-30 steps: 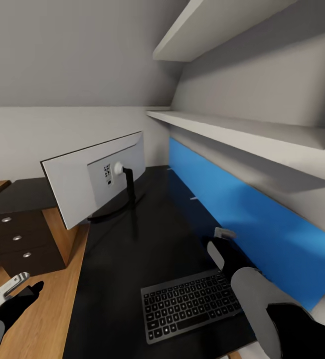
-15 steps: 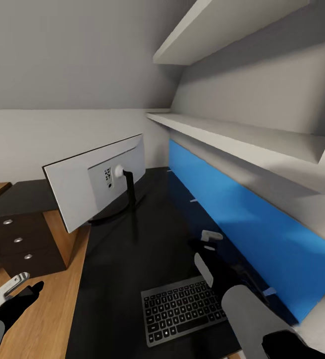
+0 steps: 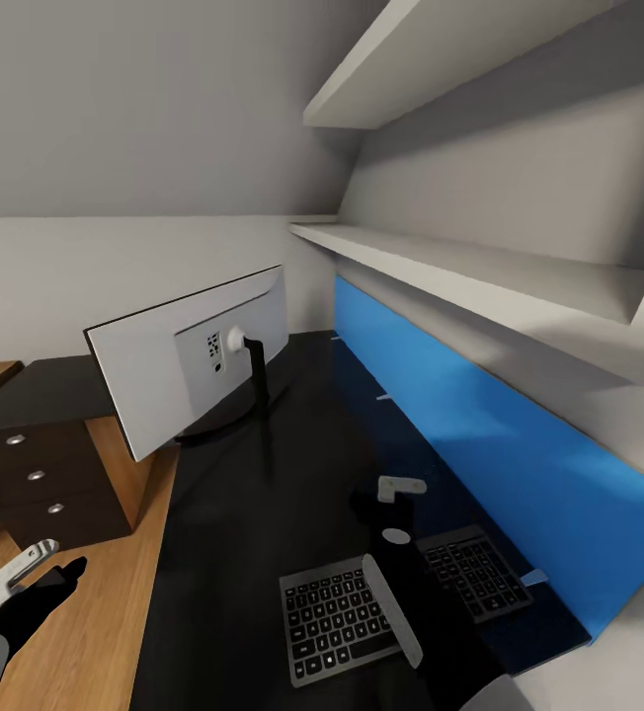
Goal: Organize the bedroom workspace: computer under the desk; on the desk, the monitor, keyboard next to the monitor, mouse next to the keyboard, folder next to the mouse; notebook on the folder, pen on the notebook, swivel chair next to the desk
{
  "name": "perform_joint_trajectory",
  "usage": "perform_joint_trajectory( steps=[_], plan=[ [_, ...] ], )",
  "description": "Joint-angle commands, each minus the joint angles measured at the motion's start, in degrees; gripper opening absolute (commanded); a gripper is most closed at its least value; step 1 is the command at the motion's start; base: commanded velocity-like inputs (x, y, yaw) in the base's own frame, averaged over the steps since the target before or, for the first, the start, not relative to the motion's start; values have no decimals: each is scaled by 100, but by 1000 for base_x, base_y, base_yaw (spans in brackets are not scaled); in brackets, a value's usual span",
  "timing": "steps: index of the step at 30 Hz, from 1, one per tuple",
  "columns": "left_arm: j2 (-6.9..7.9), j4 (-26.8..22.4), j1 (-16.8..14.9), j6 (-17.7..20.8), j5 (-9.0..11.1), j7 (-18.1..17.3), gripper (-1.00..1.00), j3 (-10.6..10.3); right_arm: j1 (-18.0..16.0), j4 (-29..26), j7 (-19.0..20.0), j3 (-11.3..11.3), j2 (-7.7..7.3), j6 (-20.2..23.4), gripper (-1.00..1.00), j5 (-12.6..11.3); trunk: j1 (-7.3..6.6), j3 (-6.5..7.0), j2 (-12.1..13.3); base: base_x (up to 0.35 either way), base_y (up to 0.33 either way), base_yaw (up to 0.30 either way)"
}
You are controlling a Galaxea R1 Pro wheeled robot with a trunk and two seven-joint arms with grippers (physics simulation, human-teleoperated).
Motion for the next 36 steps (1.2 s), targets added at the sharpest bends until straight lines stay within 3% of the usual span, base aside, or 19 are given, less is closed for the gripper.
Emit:
perform_joint_trajectory(
  steps=[1,14,23,28,36],
  plan=[
    [2,-7,-4,18,61,53,100,0,32,-71,-50,32,-3,58,-100,-41,0,-6,-4,0,0,0],
    [9,-7,-4,18,66,51,100,0,135,-360,-55,80,13,112,-100,-62,0,-6,-4,-200,74,0],
    [3,-7,-4,10,60,50,100,1,153,-364,-55,97,6,99,-100,-54,0,-6,-4,-270,171,185],
    [2,-7,-4,10,60,50,100,8,159,-386,-79,500,-4,95,-100,-46,0,-6,-4,-166,298,22],
    [2,-7,-4,10,60,56,100,2,159,-392,-82,539,-13,91,-100,-51,0,-6,-4,-125,312,30]
  ],
)
